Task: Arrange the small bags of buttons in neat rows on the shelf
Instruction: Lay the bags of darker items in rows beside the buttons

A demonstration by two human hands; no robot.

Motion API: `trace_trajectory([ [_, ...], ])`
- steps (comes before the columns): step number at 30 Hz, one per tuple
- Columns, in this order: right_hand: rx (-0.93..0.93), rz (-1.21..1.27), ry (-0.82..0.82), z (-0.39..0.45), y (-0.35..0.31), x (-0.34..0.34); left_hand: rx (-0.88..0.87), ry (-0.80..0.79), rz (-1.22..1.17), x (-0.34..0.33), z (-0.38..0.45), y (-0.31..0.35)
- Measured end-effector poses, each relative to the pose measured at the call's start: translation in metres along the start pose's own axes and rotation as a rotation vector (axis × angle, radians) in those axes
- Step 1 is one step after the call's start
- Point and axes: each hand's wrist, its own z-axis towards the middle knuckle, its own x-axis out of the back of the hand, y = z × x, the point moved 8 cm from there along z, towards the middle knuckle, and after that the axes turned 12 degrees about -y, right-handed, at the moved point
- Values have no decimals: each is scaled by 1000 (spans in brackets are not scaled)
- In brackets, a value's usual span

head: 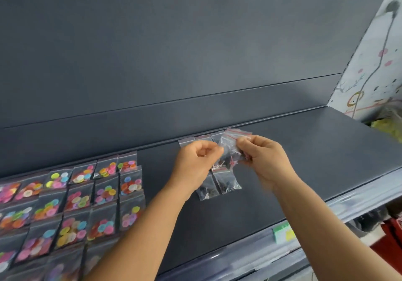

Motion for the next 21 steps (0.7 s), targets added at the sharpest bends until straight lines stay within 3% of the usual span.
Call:
trace_trajectory([
  [6,-50,-29,-158,11,2,30,52,122,69,-40,7,5],
  [13,-2,-404,-41,21,-6,94,177,306,136,-60,-1,-12],
  [21,-48,-851,-210,23,19,85,291,296,673,-94,2,-7],
])
